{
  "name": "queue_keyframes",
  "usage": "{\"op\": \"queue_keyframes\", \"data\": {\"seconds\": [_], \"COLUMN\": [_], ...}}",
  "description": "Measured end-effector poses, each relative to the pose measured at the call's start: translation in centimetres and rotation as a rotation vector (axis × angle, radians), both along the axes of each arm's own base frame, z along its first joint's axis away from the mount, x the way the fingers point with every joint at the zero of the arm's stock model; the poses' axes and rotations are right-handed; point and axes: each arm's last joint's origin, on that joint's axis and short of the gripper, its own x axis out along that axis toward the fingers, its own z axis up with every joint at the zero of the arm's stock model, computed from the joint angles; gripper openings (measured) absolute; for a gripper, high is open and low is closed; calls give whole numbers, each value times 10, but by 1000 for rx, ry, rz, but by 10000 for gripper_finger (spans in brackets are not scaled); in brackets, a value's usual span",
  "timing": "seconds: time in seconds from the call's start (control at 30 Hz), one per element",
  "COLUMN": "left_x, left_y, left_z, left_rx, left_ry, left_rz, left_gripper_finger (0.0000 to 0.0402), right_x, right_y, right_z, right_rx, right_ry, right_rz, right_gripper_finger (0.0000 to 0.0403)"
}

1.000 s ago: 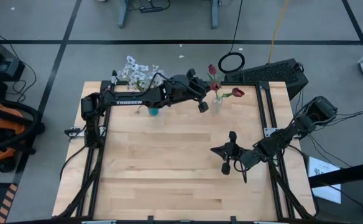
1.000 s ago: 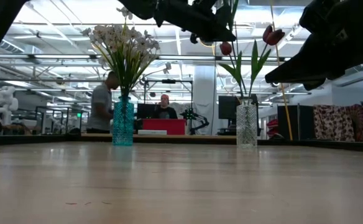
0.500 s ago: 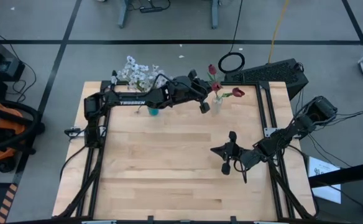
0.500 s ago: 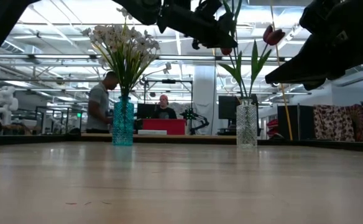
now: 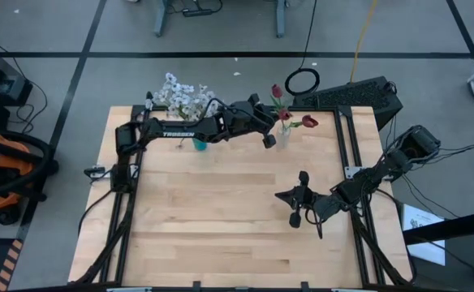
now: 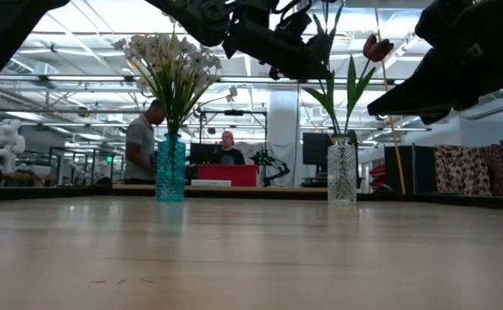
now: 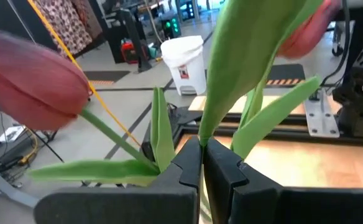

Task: Sort flowers into vase by color
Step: Put the red tulip into the transparent vase

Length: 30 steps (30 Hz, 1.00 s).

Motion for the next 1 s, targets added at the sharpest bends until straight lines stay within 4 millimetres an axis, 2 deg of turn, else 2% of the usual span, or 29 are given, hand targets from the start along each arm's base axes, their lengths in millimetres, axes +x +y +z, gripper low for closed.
{"op": "queue_keyframes", "data": {"seconds": [0.27,0.63,1.0], "left_x": [3,13,15], "left_y": [1,4,4], "left_z": [-8,-31,-35], "left_rx": [-5,-8,-28], "left_ry": [13,30,27], "left_rz": [1,0,4], "left_gripper_finger": [11,11,12], "right_x": [0,0,0], "right_y": [0,0,0], "right_z": [0,0,0], "right_rx": [-4,-7,-7], "right_ry": [-1,1,1], "right_rz": [2,3,3], "right_gripper_finger": [0,0,0]}}
